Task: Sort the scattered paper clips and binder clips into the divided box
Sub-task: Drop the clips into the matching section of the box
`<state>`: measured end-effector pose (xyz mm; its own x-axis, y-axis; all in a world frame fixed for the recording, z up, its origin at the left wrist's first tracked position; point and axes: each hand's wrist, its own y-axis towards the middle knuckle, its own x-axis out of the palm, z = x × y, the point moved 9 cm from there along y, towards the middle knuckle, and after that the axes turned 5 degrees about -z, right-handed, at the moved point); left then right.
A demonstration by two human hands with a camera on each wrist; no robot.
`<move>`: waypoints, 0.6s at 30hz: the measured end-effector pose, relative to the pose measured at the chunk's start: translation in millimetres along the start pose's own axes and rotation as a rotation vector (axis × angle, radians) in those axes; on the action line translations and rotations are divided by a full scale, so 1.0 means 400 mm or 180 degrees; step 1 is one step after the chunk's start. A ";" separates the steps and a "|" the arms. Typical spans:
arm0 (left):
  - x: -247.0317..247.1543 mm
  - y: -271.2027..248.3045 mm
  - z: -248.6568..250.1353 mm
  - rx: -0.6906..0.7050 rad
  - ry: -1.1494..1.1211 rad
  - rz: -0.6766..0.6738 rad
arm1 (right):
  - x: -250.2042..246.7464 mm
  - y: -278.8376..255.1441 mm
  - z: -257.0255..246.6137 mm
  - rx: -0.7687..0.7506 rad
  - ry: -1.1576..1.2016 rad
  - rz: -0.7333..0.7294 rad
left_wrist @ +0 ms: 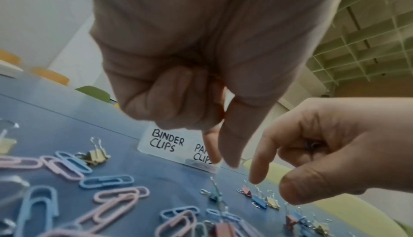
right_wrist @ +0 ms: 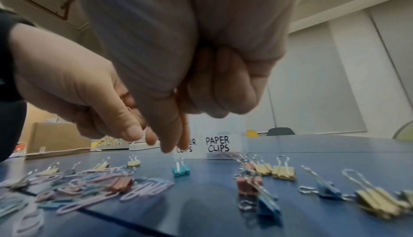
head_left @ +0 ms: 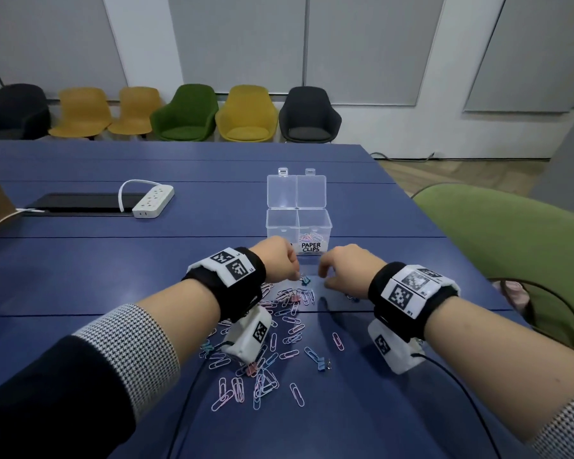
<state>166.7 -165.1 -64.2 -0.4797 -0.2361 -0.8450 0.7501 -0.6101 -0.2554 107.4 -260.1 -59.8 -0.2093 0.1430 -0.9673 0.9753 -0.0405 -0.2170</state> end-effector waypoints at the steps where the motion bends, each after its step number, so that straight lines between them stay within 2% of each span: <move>1: 0.006 -0.001 -0.008 -0.0058 0.0114 -0.0112 | 0.002 0.000 -0.020 -0.0131 0.0004 -0.0036; 4: 0.024 -0.006 -0.031 -0.0209 0.0357 -0.0345 | 0.014 0.015 -0.068 -0.0314 -0.0066 -0.0151; 9: 0.049 -0.004 -0.021 -0.0171 0.0488 -0.0318 | 0.022 0.058 -0.073 0.0087 -0.0318 -0.0307; 14: 0.048 0.006 -0.009 -0.0180 0.0802 -0.0384 | 0.045 0.061 -0.096 -0.0108 -0.0468 -0.0699; 18: -0.001 0.021 -0.023 -0.0247 0.0605 -0.0101 | 0.044 0.058 -0.088 -0.0188 -0.0331 -0.0619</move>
<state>177.2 -163.1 -70.2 -0.4147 -0.0662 -0.9075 0.7723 -0.5531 -0.3126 128.9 -223.7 -77.3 -0.3967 0.0398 -0.9171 0.9178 0.0362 -0.3955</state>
